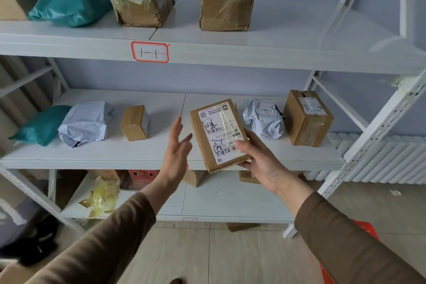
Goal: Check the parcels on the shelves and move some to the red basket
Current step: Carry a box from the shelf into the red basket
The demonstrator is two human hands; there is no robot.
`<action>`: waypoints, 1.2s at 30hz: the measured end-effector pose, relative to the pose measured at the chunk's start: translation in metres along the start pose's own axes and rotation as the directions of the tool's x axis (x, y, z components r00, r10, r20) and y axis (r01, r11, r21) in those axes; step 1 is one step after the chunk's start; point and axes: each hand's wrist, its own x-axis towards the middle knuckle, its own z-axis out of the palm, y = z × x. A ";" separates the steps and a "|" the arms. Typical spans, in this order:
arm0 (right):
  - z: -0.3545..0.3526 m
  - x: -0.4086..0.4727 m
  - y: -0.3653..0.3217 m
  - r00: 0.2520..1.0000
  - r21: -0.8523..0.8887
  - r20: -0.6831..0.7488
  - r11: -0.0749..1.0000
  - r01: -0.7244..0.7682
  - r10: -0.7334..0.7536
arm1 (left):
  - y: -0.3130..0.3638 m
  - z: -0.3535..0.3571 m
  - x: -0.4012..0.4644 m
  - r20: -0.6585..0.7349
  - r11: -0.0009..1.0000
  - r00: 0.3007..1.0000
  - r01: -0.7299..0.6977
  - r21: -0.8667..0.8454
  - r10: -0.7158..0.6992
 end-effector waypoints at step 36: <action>-0.043 -0.019 0.013 0.962 0.155 -0.271 0.984 0.084 -0.039 | -0.010 0.100 -0.010 0.318 0.854 0.895 0.412 -0.319 -0.313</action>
